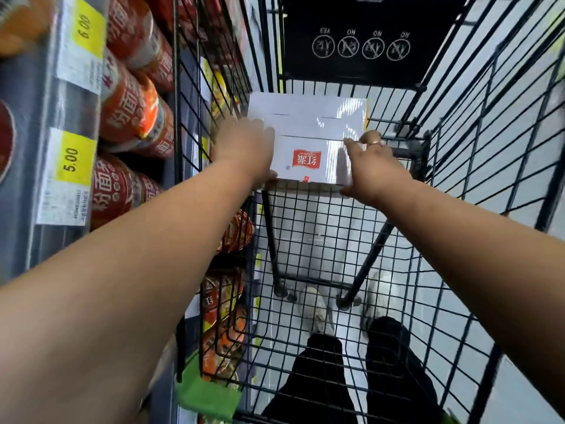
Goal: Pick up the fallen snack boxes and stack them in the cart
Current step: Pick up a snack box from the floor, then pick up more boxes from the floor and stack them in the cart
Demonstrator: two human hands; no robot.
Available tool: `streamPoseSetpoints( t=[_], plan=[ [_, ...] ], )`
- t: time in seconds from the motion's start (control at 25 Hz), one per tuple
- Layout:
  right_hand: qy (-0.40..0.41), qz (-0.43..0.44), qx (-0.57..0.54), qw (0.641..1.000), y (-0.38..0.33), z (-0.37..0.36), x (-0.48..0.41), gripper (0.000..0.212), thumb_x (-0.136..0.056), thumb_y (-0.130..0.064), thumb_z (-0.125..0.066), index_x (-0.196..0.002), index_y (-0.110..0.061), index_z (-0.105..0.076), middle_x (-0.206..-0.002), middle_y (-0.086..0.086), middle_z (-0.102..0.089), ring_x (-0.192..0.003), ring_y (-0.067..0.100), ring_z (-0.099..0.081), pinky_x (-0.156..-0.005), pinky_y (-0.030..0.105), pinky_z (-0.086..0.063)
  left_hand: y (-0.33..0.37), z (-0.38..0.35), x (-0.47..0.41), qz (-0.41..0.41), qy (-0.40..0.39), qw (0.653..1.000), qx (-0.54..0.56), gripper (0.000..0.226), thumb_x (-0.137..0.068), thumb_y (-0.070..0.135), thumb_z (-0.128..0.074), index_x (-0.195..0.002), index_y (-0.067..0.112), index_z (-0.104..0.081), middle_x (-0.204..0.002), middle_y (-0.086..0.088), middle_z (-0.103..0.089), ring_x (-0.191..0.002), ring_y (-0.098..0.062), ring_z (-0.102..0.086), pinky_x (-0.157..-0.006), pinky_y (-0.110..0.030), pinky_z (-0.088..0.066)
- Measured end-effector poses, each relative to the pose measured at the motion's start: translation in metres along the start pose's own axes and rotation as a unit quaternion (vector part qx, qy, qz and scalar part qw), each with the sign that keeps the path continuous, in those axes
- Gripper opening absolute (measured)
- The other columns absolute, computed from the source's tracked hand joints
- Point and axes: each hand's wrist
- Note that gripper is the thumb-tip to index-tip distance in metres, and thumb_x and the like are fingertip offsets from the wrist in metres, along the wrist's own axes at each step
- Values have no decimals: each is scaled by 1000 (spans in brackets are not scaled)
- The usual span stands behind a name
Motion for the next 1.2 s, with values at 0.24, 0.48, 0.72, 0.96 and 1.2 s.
streamPoseSetpoints(
  t=[0.24, 0.48, 0.72, 0.96, 1.2],
  plan=[
    [58, -13, -41, 997, -4, 53, 59, 92, -77, -36, -78, -150, -23, -24, -147, 14, -27, -127, 38, -40, -100, 49, -44, 6, 79, 42, -27, 125, 990, 52, 73, -84, 57, -61, -142, 18, -39, -140, -7, -47, -131, -30, -41, -108, -45, -29],
    [119, -54, -63, 989, 20, 123, 164, 92, -76, -38, -78, -150, -25, -24, -148, 15, -26, -128, 38, -41, -106, 46, -40, 56, 157, 104, -96, 184, 972, 108, 77, -84, 57, -60, -146, 21, -32, -142, -4, -44, -131, -27, -40, -108, -43, -34],
    [252, -149, -101, 951, 83, 163, 291, 88, -76, -43, -76, -148, -25, -30, -144, 12, -33, -125, 36, -43, -101, 42, -41, 131, 246, 167, -180, 236, 949, 108, 80, -83, 59, -60, -147, 24, -28, -143, -4, -43, -129, -27, -44, -103, -42, -38],
    [309, -243, -136, 909, 171, 132, 450, 89, -74, -47, -76, -147, -28, -29, -144, 8, -30, -122, 34, -46, -97, 41, -46, 276, 290, 259, -310, 255, 912, 78, 76, -85, 53, -58, -149, 24, -28, -147, -5, -40, -132, -30, -41, -107, -43, -36],
    [349, -353, -155, 854, 246, 85, 644, 88, -76, -46, -76, -147, -29, -28, -145, 9, -30, -123, 33, -46, -98, 40, -45, 431, 330, 378, -433, 272, 859, 37, 76, -84, 52, -62, -147, 26, -30, -146, -2, -41, -132, -27, -40, -106, -41, -34]
  ],
)
Point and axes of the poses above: each hand's wrist, its own x-axis away from the middle knuckle, its own z-axis out of the back of the hand, y = z × x
